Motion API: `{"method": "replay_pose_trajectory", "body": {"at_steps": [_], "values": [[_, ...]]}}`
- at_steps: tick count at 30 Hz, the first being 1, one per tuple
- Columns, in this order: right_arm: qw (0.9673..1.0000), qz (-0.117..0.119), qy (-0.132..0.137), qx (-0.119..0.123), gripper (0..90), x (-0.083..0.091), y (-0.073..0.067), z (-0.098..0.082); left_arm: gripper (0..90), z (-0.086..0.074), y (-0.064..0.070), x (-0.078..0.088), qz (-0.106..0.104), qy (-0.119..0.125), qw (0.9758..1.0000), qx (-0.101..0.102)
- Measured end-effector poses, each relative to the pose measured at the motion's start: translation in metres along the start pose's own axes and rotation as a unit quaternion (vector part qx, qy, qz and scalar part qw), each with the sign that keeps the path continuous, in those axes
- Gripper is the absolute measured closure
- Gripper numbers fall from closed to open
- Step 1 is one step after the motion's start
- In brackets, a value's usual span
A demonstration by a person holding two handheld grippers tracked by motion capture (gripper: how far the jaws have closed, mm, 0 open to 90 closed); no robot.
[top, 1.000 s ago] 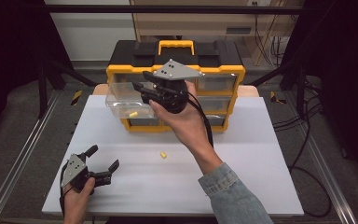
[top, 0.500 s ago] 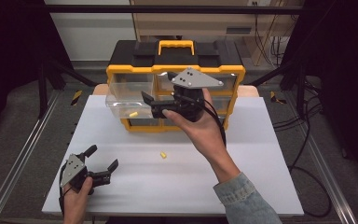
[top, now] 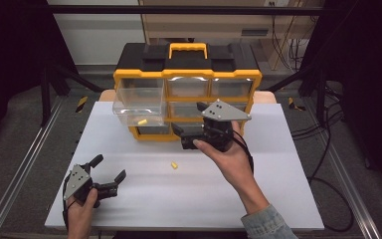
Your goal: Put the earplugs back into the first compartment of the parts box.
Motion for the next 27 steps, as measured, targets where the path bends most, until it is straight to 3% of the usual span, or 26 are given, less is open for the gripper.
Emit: {"method": "replay_pose_trajectory", "body": {"at_steps": [1,6,17,27], "values": [[0.9999,0.000,-0.012,0.000,6.8,0.000,0.001,-0.011,0.7,0.000,0.000,0.000,-0.001,0.002,1.0000,0.000],[0.9997,0.004,-0.022,-0.011,6.7,-0.002,0.002,-0.025,0.7,0.001,-0.002,0.001,0.001,0.005,1.0000,0.002],[0.9963,0.007,-0.076,-0.040,7.1,-0.015,0.002,-0.078,0.6,0.001,-0.002,0.002,-0.001,0.006,1.0000,0.005],[0.9936,0.013,-0.097,-0.057,7.2,-0.020,0.002,-0.100,0.7,0.001,-0.002,0.002,0.000,0.006,1.0000,0.003]]}}
Point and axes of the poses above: each handheld gripper's, and its own axes: x roughly backward along the jaws, z roughly out of its top, y roughly to its right, the point moved 7 cm from there along -x, roughly forward along the jaws, and after that the axes turned 15 degrees about z, right-handed, at the moved point
